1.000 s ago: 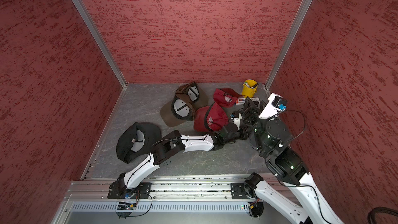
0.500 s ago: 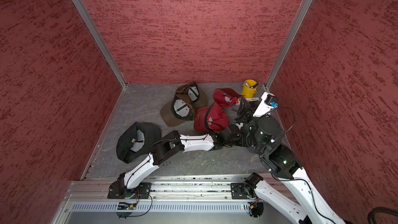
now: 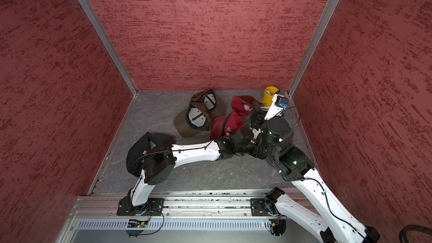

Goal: Open the adjustable buckle of the baseball cap
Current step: Place the baseball cap at the center of the board, then pick up the baseball cap from the center of the board.

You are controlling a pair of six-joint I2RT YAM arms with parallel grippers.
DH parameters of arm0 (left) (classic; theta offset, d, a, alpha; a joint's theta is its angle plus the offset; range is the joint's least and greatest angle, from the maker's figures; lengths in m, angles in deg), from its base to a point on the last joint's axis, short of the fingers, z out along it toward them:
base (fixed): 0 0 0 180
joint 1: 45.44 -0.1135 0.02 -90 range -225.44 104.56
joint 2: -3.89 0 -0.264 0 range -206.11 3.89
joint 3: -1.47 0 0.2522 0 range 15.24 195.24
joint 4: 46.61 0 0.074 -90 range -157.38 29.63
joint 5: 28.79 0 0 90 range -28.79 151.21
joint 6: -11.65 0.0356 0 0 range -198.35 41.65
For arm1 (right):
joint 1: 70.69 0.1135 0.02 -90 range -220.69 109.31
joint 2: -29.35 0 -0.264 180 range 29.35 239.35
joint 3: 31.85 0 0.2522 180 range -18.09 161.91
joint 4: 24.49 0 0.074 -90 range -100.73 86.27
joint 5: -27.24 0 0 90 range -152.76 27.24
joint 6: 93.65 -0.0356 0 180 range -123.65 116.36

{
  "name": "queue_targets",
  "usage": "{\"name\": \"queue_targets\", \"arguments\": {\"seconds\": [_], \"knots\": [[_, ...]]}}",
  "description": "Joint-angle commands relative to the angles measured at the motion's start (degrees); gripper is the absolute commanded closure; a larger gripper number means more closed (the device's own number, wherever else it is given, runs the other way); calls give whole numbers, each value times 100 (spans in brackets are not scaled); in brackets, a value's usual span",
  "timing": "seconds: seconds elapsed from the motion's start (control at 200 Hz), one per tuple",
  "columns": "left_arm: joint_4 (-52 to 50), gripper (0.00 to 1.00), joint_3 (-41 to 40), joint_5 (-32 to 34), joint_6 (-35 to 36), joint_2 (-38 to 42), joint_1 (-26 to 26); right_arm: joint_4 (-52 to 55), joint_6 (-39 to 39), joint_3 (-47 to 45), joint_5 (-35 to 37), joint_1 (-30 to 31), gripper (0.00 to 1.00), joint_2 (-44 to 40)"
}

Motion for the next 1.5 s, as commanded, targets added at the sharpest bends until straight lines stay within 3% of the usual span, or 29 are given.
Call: {"name": "queue_targets", "arguments": {"seconds": [0.0,0.25,0.596,0.917,1.322,1.493], "knots": [[-452,0,-371,118,326,391,-229,-203,-39,28,-118,-78,31,50],[-636,0,-1213,-146,497,1523,-1303,2,-235,25,-442,-314,33,217],[-1114,0,-1970,-97,1018,2738,-2340,-525,-787,-872,-2198,-928,36,1089],[-1341,0,-2451,56,1281,3422,-2890,-995,-880,-1379,-3298,-1109,42,2318],[-1474,3,-2323,58,1526,3355,-3131,-649,-159,-923,-3412,-732,45,3660],[-1580,4,-2126,21,1599,3185,-3141,-289,245,-528,-3313,-474,41,4274]]}}
